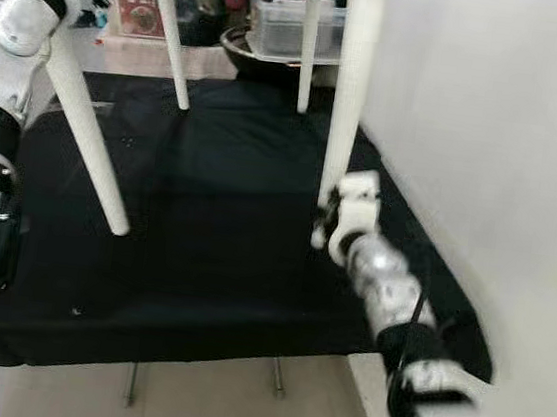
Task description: Building children table
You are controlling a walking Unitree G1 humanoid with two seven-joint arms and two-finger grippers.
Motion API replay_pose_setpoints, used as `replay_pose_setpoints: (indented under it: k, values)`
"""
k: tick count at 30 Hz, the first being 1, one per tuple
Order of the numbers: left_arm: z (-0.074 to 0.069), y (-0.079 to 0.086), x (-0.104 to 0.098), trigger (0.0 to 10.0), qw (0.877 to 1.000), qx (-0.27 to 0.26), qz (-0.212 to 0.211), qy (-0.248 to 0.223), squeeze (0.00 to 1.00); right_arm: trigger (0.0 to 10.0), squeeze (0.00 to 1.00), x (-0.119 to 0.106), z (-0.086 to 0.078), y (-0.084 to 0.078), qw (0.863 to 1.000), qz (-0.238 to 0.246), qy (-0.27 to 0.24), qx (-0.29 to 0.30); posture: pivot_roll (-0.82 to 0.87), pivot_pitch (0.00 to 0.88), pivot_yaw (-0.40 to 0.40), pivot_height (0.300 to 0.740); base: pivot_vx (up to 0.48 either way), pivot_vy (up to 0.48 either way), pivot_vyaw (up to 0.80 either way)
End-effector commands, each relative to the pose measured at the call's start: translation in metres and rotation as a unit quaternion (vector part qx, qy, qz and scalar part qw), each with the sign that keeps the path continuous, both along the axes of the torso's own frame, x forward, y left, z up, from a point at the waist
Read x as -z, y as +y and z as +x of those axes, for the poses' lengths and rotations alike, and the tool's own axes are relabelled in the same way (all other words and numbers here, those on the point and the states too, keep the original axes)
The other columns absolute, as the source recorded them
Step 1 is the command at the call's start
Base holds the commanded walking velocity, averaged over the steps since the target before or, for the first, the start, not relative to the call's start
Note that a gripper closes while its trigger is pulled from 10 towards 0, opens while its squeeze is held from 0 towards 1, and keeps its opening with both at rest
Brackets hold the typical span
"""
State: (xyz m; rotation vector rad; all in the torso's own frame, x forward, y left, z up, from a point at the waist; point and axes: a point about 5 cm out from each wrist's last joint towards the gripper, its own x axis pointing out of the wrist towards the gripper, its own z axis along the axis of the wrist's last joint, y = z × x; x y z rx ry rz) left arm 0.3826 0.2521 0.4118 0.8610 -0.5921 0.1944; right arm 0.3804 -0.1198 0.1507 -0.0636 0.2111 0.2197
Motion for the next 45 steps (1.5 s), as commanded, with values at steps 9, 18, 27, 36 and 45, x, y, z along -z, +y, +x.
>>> replay_pose_setpoints:
  k: [9,18,27,36,45]
  values:
    - [0.0,-0.043,0.011,10.0,0.956,0.151,0.216,0.129,0.0,0.0,0.0,0.021,-0.026,0.017,0.999,0.006,0.037,0.015,-0.01,0.0,-0.013,0.74,0.0,0.0,0.0]
    - [-0.006,-0.042,0.055,10.0,0.906,0.182,0.333,0.189,0.0,10.0,1.0,0.008,-0.034,0.011,0.999,0.011,0.018,0.048,-0.02,0.0,-0.023,0.74,0.0,0.0,0.0]
    - [-0.024,-0.033,0.045,10.0,0.901,0.164,0.38,0.131,0.0,10.0,1.0,0.005,-0.051,0.009,0.998,0.048,-0.005,0.044,-0.01,0.0,-0.037,0.74,0.0,0.0,0.0]
    - [-0.048,-0.031,0.017,10.0,0.909,0.127,0.397,0.019,0.0,10.0,1.0,0.007,-0.076,-0.005,0.999,0.029,-0.023,0.019,-0.01,0.0,-0.046,0.74,0.0,0.0,0.0]
    - [-0.067,-0.04,0.118,10.0,0.957,0.199,0.18,0.114,0.0,10.0,1.0,0.017,-0.095,-0.037,0.995,-0.001,-0.009,0.1,-0.02,0.0,-0.035,0.74,0.0,0.0,0.0]
